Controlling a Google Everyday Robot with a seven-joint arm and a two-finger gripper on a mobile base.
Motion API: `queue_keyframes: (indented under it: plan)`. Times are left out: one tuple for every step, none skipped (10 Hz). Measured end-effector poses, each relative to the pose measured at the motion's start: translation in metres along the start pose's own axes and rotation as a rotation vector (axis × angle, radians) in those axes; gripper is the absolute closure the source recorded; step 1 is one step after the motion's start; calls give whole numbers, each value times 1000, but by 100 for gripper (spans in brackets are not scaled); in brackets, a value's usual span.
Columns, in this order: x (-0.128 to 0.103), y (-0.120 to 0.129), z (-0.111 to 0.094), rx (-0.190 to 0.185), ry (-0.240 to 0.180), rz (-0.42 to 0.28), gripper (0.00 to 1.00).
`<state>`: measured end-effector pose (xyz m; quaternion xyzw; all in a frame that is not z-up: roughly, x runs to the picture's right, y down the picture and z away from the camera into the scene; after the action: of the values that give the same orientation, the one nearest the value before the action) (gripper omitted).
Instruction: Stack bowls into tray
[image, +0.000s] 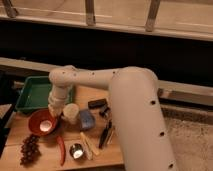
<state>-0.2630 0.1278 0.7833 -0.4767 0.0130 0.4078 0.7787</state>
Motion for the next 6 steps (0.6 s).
queue_keyframes:
  plan:
    - [1,3,-1,1,2,-5,32]
    - [1,7,-2,2,0,-13,32]
    - [1,8,-4,2,-1,-18,32]
    - [0,11,-6,4,-5,-26,32]
    - [-2,15,-9,6,-10,-35,32]
    - [-3,17,-10,8,-13,-41,32]
